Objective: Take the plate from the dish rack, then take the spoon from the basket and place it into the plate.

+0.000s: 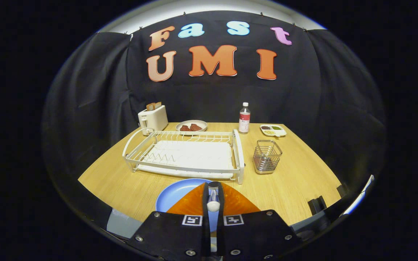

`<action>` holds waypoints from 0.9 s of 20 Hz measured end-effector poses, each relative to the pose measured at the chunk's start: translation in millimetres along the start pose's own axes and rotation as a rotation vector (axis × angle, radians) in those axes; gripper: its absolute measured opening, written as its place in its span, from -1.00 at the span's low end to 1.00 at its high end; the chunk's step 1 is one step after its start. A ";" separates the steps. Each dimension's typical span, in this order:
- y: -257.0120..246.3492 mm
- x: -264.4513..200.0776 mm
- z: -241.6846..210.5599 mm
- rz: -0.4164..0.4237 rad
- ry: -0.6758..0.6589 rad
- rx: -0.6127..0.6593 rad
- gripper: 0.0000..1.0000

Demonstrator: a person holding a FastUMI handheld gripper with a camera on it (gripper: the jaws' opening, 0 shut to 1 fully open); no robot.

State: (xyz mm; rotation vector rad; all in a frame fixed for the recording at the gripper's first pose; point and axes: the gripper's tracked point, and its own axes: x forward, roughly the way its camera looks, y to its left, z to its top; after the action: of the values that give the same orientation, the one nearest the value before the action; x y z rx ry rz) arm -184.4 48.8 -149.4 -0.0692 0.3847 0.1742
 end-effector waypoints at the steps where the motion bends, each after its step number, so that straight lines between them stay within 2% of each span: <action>1: 5.2 4.1 -3.4 0.015 0.007 0.001 -0.87; 11: 36.0 32.3 -18.4 0.123 0.034 -0.067 -0.86; 18: 39.1 43.2 -40.3 0.165 0.078 -0.097 -0.83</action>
State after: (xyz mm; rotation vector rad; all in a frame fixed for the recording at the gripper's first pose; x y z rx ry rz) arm -167.0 90.0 -204.3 -0.1402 0.4597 0.3541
